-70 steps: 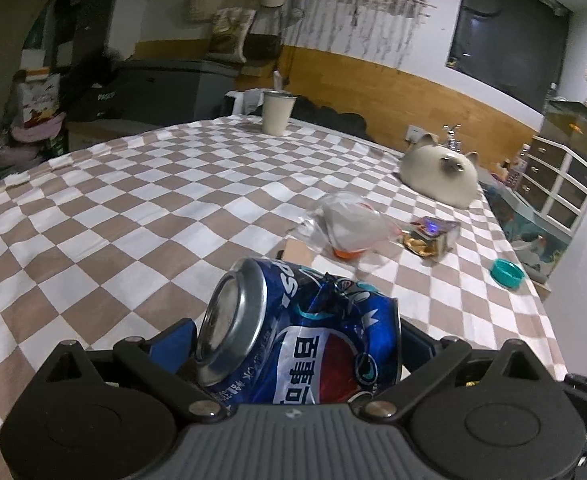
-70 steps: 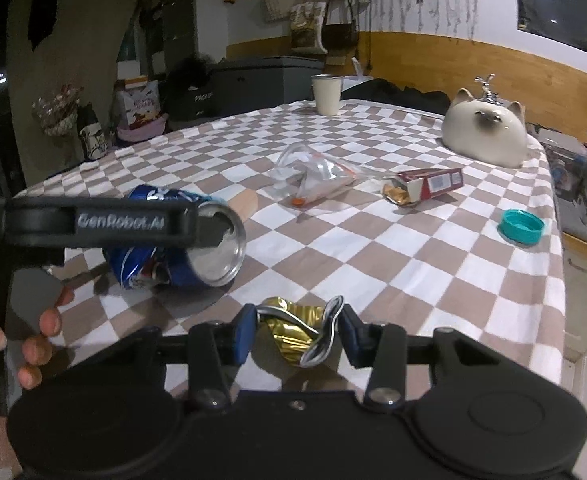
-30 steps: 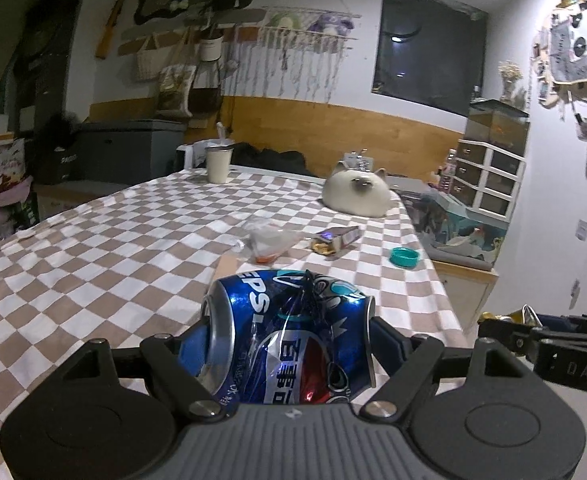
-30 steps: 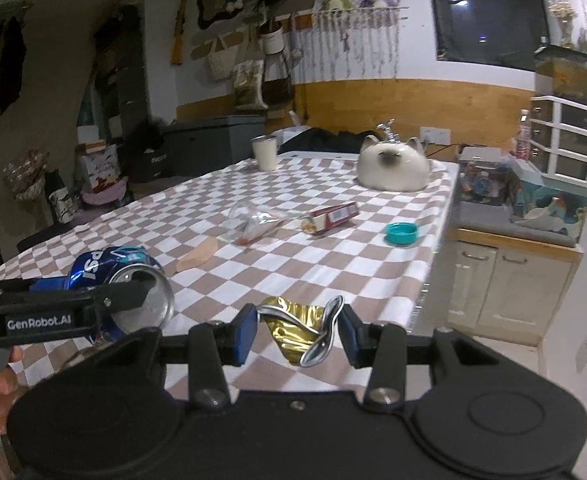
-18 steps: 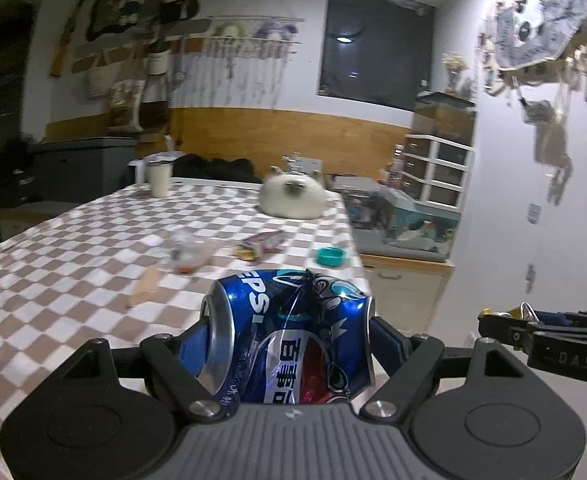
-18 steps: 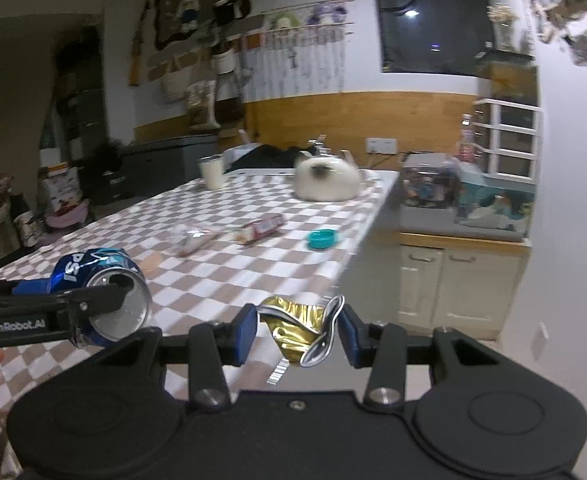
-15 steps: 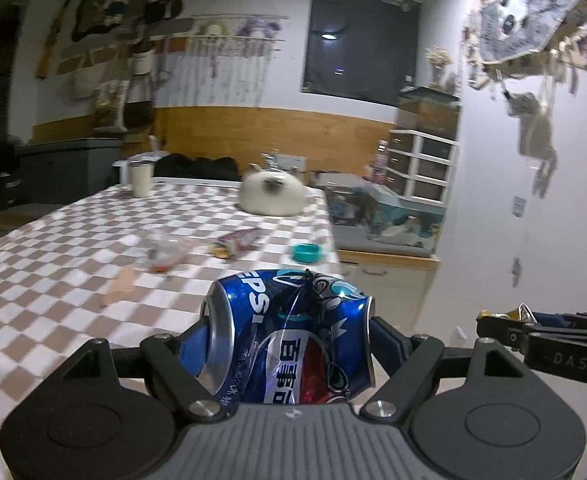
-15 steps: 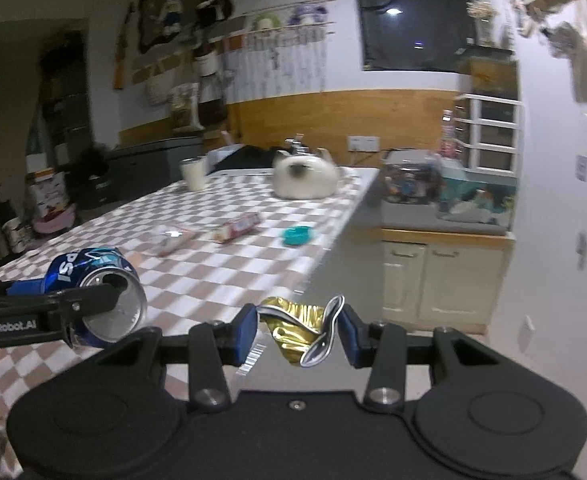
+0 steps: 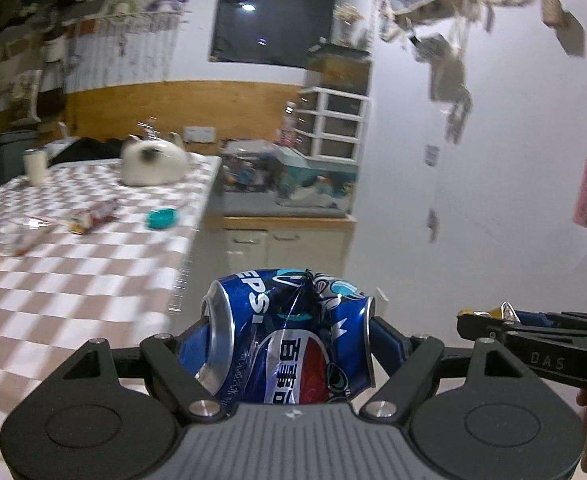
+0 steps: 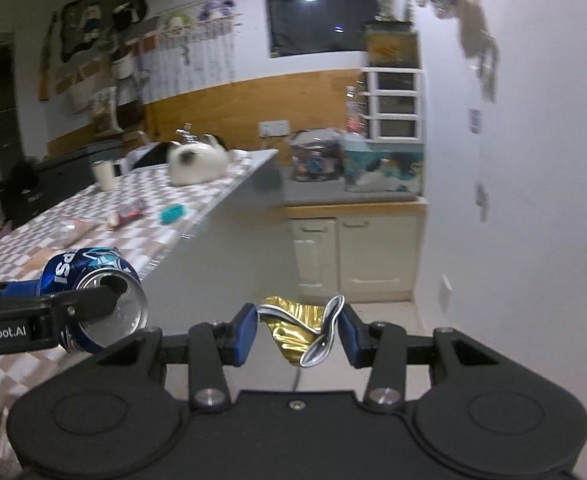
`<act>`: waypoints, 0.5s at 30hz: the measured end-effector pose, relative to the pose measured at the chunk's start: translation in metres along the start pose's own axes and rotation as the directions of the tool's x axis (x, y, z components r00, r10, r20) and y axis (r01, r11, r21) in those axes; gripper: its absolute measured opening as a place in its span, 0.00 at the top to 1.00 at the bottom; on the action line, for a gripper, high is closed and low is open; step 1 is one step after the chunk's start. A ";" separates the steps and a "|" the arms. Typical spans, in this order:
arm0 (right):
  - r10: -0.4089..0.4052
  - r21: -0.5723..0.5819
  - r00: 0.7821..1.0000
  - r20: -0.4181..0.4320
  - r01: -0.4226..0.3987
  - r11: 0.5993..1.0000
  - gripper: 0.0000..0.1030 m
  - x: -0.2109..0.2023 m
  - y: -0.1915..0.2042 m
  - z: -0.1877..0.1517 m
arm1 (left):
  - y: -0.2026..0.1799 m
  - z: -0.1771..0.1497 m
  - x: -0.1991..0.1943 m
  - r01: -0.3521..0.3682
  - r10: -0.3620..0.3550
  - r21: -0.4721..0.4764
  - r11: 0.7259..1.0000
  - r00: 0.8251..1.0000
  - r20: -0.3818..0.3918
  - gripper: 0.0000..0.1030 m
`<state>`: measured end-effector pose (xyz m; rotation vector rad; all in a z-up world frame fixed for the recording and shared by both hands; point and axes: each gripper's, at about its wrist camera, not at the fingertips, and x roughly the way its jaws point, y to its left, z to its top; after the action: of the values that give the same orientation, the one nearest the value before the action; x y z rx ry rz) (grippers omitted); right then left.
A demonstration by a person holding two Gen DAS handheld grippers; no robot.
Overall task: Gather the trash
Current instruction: 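Carry the Pepsi can and gold wrapper with both grippers toward the floor bin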
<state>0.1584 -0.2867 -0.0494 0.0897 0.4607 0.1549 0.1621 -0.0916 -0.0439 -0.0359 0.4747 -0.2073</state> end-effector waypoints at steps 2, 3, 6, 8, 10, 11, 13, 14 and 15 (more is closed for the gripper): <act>-0.020 0.017 1.000 -0.008 0.021 1.000 0.56 0.001 -0.015 -0.005 | -0.013 -0.003 0.012 0.022 -0.022 0.010 1.000 1.000 -0.015 0.21; -0.032 0.026 0.999 -0.012 0.032 0.999 0.56 0.002 -0.023 -0.008 | -0.019 -0.005 0.017 0.031 -0.031 0.013 0.999 0.999 -0.023 0.21; -0.063 0.052 0.998 -0.030 0.065 0.997 0.56 0.007 -0.045 -0.016 | -0.035 -0.012 0.038 0.062 -0.061 0.021 0.998 0.997 -0.053 0.21; -0.080 0.068 0.996 -0.046 0.083 0.994 0.56 0.012 -0.058 -0.023 | -0.044 -0.017 0.054 0.079 -0.077 0.020 0.997 0.994 -0.076 0.21; -0.095 0.085 0.993 -0.070 0.101 0.991 0.56 0.021 -0.070 -0.032 | -0.049 -0.023 0.070 0.091 -0.090 0.012 0.996 0.991 -0.099 0.21; -0.101 0.089 0.992 -0.080 0.108 0.990 0.56 0.025 -0.075 -0.036 | -0.051 -0.025 0.078 0.095 -0.094 0.008 0.995 0.990 -0.110 0.21; -0.111 0.105 0.988 -0.107 0.122 0.987 0.56 0.037 -0.085 -0.045 | -0.052 -0.034 0.097 0.103 -0.104 -0.008 0.995 0.986 -0.133 0.21; -0.113 0.113 0.987 -0.118 0.126 0.986 0.56 0.043 -0.088 -0.049 | -0.051 -0.040 0.108 0.102 -0.104 -0.017 0.995 0.983 -0.149 0.21; -0.114 0.124 0.985 -0.132 0.130 0.984 0.56 0.052 -0.092 -0.054 | -0.049 -0.046 0.119 0.098 -0.101 -0.027 0.995 0.980 -0.170 0.21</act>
<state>0.1914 -0.3655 -0.1315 0.1825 0.5990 0.0085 0.2353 -0.1634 -0.1349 -0.0605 0.6470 -0.3062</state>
